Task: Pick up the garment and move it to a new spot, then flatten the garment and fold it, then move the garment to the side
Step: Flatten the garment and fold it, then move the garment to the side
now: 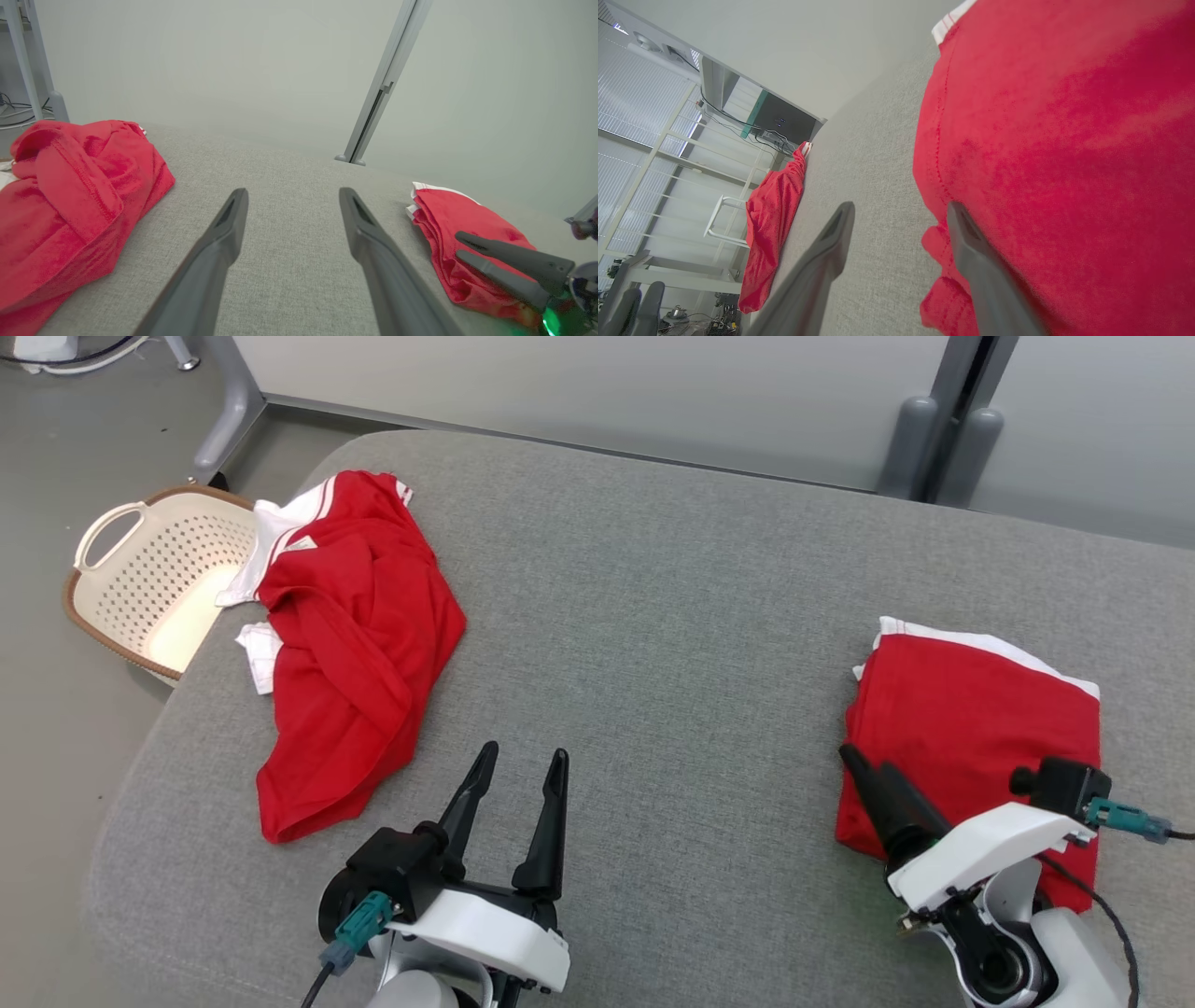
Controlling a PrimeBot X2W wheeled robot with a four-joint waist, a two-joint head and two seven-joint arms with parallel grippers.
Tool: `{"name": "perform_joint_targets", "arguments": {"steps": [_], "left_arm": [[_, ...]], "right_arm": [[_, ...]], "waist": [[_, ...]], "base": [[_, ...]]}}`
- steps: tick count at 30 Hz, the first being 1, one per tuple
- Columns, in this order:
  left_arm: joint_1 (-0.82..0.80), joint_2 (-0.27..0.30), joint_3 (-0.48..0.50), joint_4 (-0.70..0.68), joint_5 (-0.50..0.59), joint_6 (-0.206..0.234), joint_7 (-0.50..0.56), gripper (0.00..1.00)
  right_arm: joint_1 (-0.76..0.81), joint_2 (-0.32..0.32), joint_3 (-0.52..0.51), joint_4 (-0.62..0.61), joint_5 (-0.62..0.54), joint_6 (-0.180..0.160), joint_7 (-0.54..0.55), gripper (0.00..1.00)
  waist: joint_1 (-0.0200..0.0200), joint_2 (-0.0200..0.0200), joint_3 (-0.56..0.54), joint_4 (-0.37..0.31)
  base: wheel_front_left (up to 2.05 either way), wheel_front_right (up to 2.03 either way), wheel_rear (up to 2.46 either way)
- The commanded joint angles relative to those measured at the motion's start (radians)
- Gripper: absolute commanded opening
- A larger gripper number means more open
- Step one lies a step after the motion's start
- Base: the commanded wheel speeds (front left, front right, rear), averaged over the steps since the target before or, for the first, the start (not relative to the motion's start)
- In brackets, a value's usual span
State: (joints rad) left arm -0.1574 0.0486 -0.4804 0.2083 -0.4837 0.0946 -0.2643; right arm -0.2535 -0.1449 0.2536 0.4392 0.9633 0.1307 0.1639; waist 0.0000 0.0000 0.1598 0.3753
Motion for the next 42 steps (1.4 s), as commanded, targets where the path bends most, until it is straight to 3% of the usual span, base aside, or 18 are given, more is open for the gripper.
{"name": "perform_joint_targets", "arguments": {"steps": [1,6,10,15,23,29,37,42], "left_arm": [[-0.019,0.004,0.008,-0.007,0.009,0.003,0.0,1.0],[-0.023,0.004,0.033,-0.023,0.018,-0.006,0.0,1.0],[-0.033,0.004,0.049,-0.037,0.03,-0.017,0.0,1.0],[-0.031,0.004,0.06,-0.044,0.041,-0.025,0.0,1.0],[0.004,0.004,0.073,-0.033,0.051,-0.032,0.0,1.0],[0.031,0.004,0.089,-0.02,0.044,-0.024,0.0,1.0],[0.047,0.004,0.119,-0.062,0.061,-0.007,0.0,1.0],[0.036,0.004,0.111,-0.068,0.057,-0.006,0.0,1.0]], "right_arm": [[-0.017,-0.014,0.001,-0.026,0.011,0.0,-0.019,1.0],[-0.025,-0.063,0.009,-0.115,-0.03,0.0,-0.092,1.0],[-0.012,-0.153,0.022,-0.158,-0.188,0.0,-0.215,1.0],[0.013,-0.194,-0.017,-0.143,-0.354,0.0,-0.316,1.0],[0.103,-0.148,-0.171,-0.12,-0.578,0.0,-0.408,1.0],[0.155,-0.089,-0.239,-0.122,-0.661,0.0,-0.425,1.0],[0.169,-0.06,-0.252,-0.135,-0.71,0.0,-0.43,1.0],[0.151,-0.058,-0.224,-0.136,-0.646,0.0,-0.43,1.0]], "waist": [[0.0,0.0,-0.005,-0.02],[0.0,0.0,-0.021,-0.076],[0.0,0.0,-0.034,-0.138],[0.0,0.0,-0.043,-0.182],[0.0,0.0,-0.056,-0.241],[0.0,0.0,-0.061,-0.262],[0.0,0.0,-0.063,-0.259],[0.0,0.0,-0.045,-0.242]], "base": [[0.0,0.0,0.0],[0.0,0.0,0.0],[0.0,0.0,0.0],[0.0,0.0,0.0],[0.0,0.0,0.0],[0.0,0.0,0.0],[0.0,0.0,0.0],[0.0,0.0,0.0]]}}
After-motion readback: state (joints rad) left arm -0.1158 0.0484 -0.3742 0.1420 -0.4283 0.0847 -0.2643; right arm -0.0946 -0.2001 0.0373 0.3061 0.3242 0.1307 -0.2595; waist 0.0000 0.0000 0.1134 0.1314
